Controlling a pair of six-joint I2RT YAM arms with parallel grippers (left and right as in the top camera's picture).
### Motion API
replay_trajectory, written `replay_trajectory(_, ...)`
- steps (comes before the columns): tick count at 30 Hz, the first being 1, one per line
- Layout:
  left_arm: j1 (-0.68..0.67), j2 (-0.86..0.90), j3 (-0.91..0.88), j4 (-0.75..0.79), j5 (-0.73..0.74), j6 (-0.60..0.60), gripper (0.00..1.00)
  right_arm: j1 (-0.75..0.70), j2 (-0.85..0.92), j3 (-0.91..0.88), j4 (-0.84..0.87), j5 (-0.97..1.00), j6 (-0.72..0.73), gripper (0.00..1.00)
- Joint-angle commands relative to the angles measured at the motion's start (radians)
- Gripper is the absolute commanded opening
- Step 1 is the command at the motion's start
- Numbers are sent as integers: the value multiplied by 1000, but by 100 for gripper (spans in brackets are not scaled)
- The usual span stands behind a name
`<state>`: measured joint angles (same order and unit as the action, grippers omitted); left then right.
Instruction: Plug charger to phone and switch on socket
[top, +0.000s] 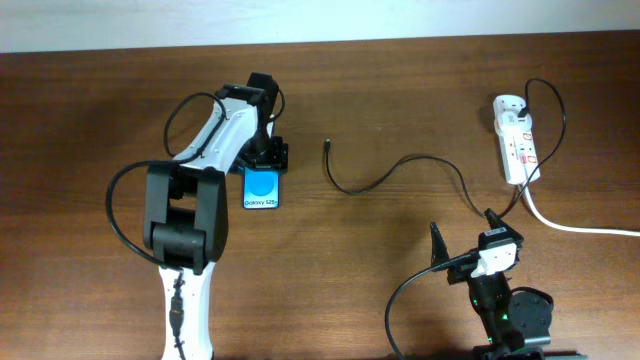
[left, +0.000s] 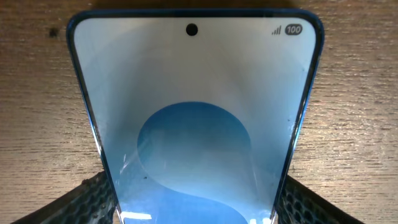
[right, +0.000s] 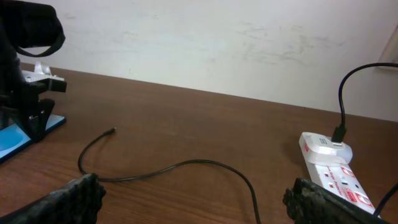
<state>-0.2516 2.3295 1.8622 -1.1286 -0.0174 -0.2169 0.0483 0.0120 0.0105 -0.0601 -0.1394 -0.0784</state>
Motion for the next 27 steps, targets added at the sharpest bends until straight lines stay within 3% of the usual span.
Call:
replay_trajectory(1,-1,21,59,-15,-28,13,49,-4,-8,-5,-6,-6,7,98)
replay_trajectory(13,-1,21,110,-47,-28,13,49,-4,-8,-5,-6,-6,7,98)
replay_trajectory(15,-1,21,146,-67,-27,13,45,-4,-8,-5,-6,-6,7,98)
replay_trajectory(17,-1,21,208,-103,-27,12,29,-4,-8,-5,-6,-6,7,98)
replay_trajectory(22,-1,21,318,-169,-26,0,3,-4,-8,-5,-6,-6,7,98)
replay_trajectory(27,-1,21,410,-214,-26,-56,0,-4,-8,-5,-6,-6,7,98)
